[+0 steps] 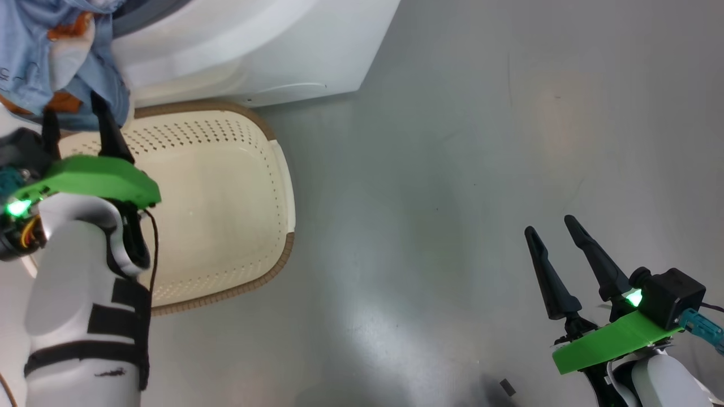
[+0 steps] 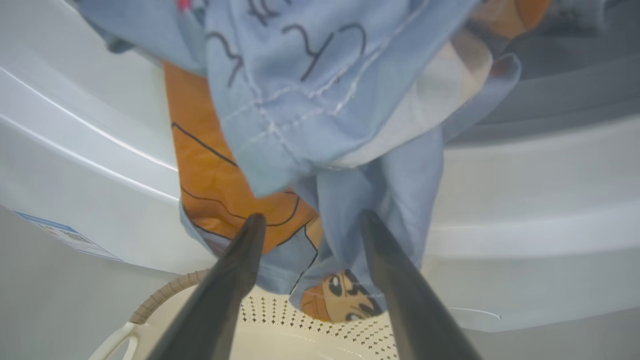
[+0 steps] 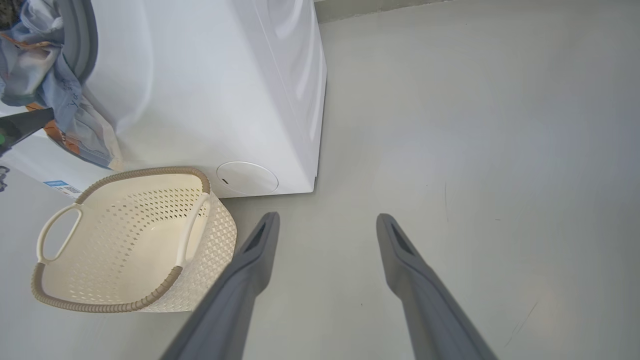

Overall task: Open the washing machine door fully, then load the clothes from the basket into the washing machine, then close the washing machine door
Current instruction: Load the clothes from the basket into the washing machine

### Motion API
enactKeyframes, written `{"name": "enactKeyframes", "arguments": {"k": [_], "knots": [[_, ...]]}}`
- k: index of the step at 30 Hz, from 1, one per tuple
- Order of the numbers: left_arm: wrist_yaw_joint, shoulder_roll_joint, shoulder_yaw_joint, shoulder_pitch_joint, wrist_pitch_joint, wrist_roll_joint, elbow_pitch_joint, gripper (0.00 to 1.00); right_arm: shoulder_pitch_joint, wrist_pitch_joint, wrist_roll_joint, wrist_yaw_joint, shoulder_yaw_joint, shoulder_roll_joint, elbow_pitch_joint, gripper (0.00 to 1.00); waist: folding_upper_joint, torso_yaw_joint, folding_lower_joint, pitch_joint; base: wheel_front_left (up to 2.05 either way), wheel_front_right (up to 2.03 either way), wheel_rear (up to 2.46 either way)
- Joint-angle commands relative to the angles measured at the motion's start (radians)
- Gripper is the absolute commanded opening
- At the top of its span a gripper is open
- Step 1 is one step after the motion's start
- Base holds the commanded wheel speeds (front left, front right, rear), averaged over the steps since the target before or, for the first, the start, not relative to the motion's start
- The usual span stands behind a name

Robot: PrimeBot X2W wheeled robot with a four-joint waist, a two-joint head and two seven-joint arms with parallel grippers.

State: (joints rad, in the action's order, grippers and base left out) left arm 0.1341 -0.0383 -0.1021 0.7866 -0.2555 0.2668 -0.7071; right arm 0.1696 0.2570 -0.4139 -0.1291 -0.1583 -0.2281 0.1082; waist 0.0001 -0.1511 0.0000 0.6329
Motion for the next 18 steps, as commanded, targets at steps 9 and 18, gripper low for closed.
{"name": "enactKeyframes", "arguments": {"k": [9, 18], "knots": [[-0.011, -0.028, -0.091, 0.094, -0.006, -0.036, -0.023, 1.0, 0.011, 0.005, 0.013, -0.002, -0.031, -0.028, -0.03, 1.0, -0.0001, -0.029, 0.0, 0.045, 0.0, 0.0, 0.0], [-0.021, -0.034, -0.146, 0.158, -0.006, -0.062, -0.025, 1.0, 0.004, 0.005, 0.015, -0.002, -0.024, -0.031, -0.04, 1.0, -0.0001, -0.044, 0.0, 0.071, 0.0, 0.0, 0.0]]}}
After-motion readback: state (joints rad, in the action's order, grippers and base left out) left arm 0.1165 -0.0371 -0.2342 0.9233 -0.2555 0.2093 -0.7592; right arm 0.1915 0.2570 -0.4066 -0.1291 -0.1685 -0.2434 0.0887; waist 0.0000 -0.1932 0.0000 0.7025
